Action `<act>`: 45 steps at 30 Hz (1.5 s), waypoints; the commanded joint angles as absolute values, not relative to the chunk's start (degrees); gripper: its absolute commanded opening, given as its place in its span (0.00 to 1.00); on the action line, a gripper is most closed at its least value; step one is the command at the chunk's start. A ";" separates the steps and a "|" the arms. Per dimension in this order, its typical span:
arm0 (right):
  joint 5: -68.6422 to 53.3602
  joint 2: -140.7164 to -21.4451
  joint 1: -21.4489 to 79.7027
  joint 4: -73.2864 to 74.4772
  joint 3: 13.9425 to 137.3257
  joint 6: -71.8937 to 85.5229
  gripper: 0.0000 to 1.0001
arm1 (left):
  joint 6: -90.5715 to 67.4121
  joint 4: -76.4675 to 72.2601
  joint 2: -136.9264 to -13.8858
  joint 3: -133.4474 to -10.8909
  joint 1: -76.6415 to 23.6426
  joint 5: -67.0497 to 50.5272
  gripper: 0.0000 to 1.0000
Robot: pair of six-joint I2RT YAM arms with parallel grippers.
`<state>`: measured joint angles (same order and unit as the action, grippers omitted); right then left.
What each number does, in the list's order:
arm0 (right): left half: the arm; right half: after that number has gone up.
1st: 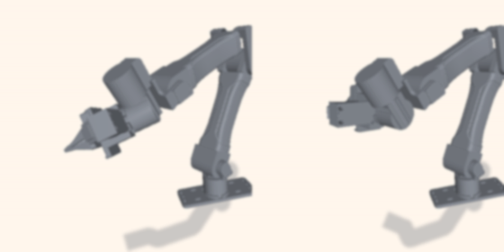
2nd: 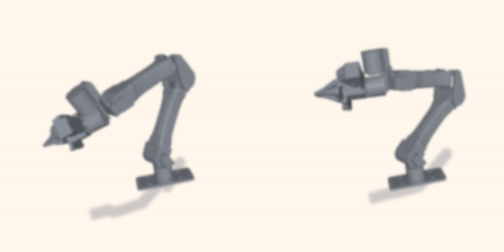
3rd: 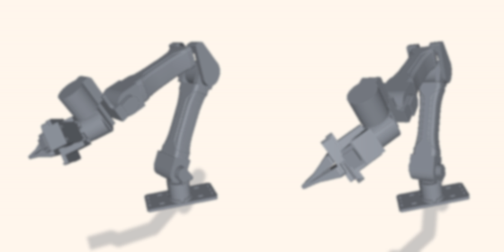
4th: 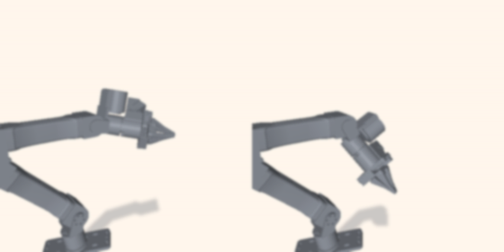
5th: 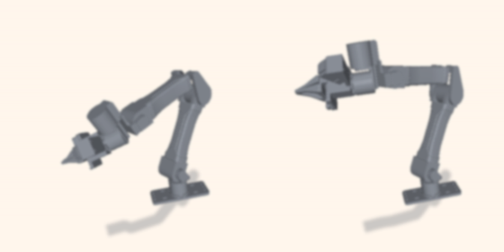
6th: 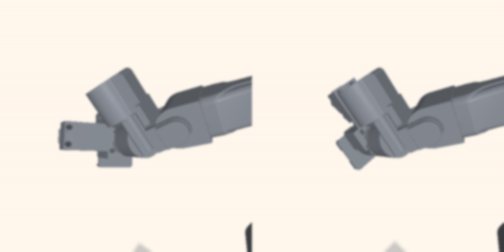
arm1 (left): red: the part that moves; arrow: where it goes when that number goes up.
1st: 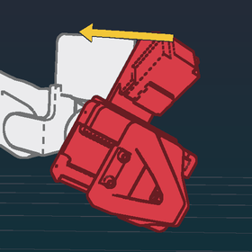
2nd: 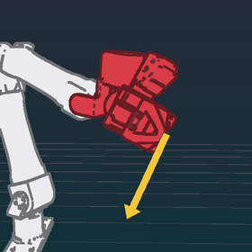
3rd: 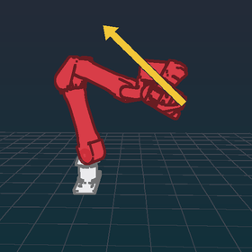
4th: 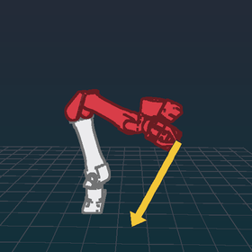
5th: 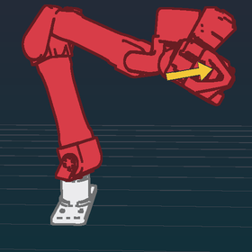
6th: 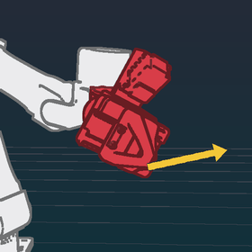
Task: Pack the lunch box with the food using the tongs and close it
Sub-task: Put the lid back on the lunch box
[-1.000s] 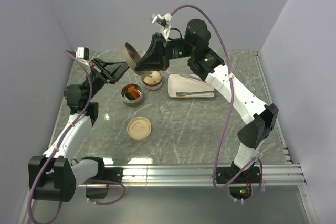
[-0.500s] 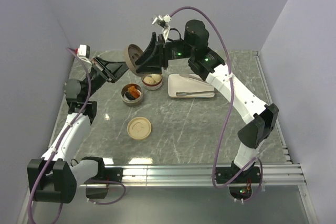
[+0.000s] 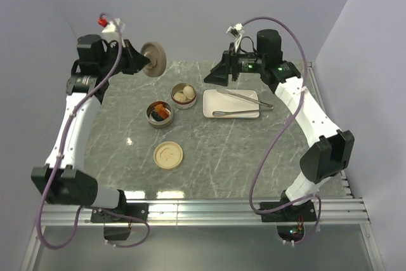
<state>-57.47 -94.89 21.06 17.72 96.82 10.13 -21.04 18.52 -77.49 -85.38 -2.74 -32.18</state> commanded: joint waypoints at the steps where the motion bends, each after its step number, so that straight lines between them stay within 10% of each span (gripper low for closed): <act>1: -54.85 -89.57 19.34 25.47 95.89 1.51 0.85 | -0.63 39.89 -83.91 -91.05 -4.04 -20.58 0.01; 14: -43.51 -86.84 16.26 42.45 92.11 -11.77 0.89 | 7.38 61.25 -104.23 -111.88 -11.77 -2.28 0.01; 45: -44.21 -87.10 15.82 42.36 90.44 -11.87 0.89 | 5.71 59.24 -114.43 -104.15 -17.40 -0.18 0.01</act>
